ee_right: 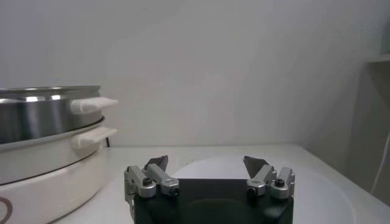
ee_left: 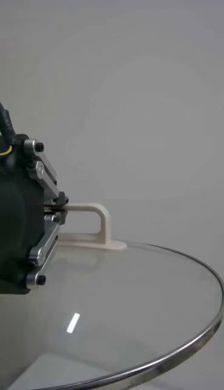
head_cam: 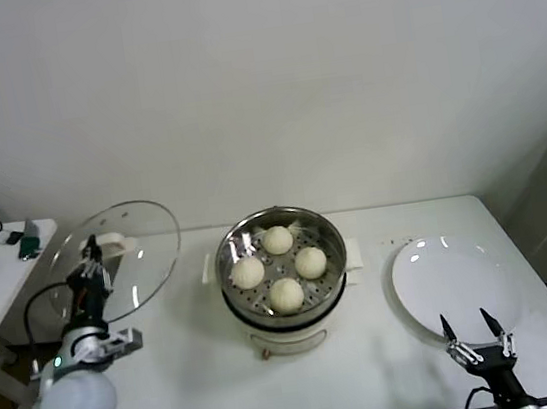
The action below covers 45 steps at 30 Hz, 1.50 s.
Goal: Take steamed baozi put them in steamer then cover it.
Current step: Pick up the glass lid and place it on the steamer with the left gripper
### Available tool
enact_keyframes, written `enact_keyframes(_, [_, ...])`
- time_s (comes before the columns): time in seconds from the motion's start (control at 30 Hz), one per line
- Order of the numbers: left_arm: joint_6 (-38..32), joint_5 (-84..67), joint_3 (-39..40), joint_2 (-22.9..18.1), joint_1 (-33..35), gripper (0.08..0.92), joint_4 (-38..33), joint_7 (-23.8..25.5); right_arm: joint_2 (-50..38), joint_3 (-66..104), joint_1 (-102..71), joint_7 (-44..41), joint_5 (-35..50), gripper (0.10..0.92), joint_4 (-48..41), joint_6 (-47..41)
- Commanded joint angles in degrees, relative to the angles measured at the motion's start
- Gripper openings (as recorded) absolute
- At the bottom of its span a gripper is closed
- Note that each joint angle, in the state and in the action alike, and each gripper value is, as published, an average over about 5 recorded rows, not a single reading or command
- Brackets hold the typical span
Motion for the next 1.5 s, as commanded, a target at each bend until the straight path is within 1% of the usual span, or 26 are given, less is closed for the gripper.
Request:
enact_keyframes(0.03, [19.92,-1.23,21.67,6.42,-13.79,0.129,-9.28,6.07,0.09,0.09,0.65,0.10,-0.60,0.823,-0.09,0.24])
enact_keyframes(0.13, [20.27,2.84,28.48,3.88,-18.96,0.129,-7.88,7.51,0.14,0.00,1.07,0.08,-0.77,0.823,-0.58,0.66])
enact_keyframes(0.23, [20.27,7.42,33.74,0.29,-23.02,0.129,-6.06,9.49,0.12,-0.14,1.49,0.01,-1.01,0.823,-1.38,1.42])
enact_keyframes(0.43, [20.27,17.17,41.56,-6.74,-27.52,0.129,-2.92,15.51,0.24,-0.36,2.42,-0.10,-1.21,0.823,-2.28,2.32])
enact_keyframes(0.57, [20.27,22.40,45.09,-10.95,-28.47,0.129,-0.12,20.30,0.42,-0.47,3.21,-0.07,-1.29,0.823,-2.63,2.49])
enact_keyframes(0.63, [20.27,24.50,46.07,-13.34,-28.54,0.129,1.86,21.85,0.52,-0.51,3.63,-0.06,-1.38,0.823,-2.81,2.51])
enact_keyframes(0.77, [20.27,28.23,46.54,-18.56,-27.96,0.129,5.76,23.27,0.66,-0.61,4.39,-0.06,-1.70,0.823,-3.07,2.50])
enact_keyframes(0.93, [20.27,32.26,46.18,-23.07,-26.57,0.129,9.30,24.01,0.48,-0.69,5.05,-0.05,-1.84,0.823,-3.30,2.50])
enact_keyframes(1.03, [20.27,33.93,45.53,-24.93,-25.87,0.129,10.65,24.09,0.46,-0.76,5.22,-0.05,-1.83,0.823,-3.35,2.50])
enact_keyframes(1.17, [20.27,34.94,44.42,-26.27,-24.98,0.129,11.22,24.28,0.44,-1.02,5.28,-0.09,-1.90,0.823,-3.74,2.61])
enact_keyframes(1.5, [20.27,37.63,41.17,-26.43,-20.71,0.129,10.61,25.08,0.37,-1.19,5.40,-0.13,-2.31,0.823,-4.07,2.65])
